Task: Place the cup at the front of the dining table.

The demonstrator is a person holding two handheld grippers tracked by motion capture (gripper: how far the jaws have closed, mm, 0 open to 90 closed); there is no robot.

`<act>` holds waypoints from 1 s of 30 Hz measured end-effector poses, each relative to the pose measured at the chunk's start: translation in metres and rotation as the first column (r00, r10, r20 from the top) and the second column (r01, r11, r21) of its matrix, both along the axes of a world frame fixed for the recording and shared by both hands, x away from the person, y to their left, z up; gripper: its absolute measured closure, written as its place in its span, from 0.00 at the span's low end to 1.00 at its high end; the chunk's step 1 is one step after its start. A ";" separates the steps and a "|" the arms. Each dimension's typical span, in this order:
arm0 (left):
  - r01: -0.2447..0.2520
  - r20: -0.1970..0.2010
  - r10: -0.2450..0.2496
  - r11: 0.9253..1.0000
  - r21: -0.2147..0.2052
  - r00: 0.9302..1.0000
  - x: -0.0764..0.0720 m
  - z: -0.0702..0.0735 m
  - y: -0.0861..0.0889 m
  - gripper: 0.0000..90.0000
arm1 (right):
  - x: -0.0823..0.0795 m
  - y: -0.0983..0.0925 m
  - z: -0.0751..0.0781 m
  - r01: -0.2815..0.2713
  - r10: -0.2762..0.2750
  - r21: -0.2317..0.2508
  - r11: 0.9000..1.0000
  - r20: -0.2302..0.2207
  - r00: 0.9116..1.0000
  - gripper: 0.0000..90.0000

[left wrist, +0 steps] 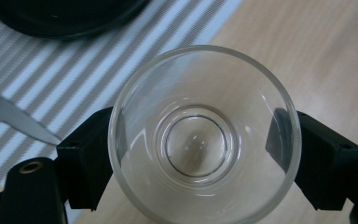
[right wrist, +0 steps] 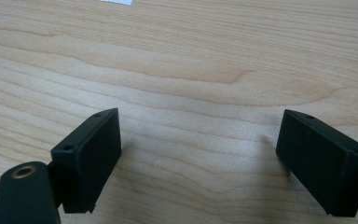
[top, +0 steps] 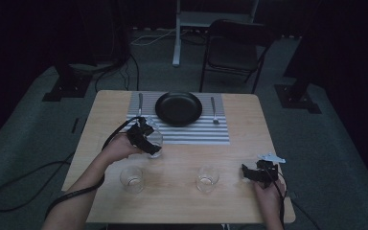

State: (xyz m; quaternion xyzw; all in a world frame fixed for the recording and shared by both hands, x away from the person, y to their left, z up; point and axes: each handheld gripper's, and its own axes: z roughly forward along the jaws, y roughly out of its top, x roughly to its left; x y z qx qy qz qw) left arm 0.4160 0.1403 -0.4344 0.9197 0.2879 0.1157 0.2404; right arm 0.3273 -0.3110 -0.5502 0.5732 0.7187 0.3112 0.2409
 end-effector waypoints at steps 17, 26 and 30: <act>-0.223 0.031 0.225 0.973 -0.063 0.974 0.035 0.000 0.012 0.20 | 0.000 0.000 0.000 0.000 0.000 0.000 1.000 0.000 1.000 0.15; -0.347 0.048 0.356 0.927 -0.140 0.933 0.049 0.002 0.017 0.20 | 0.000 0.000 0.000 0.000 0.000 0.000 1.000 0.000 1.000 0.15; -0.380 0.048 0.391 0.912 -0.157 0.919 0.056 0.002 0.017 0.20 | 0.000 0.000 0.000 -0.001 0.001 0.000 1.000 0.000 1.000 0.15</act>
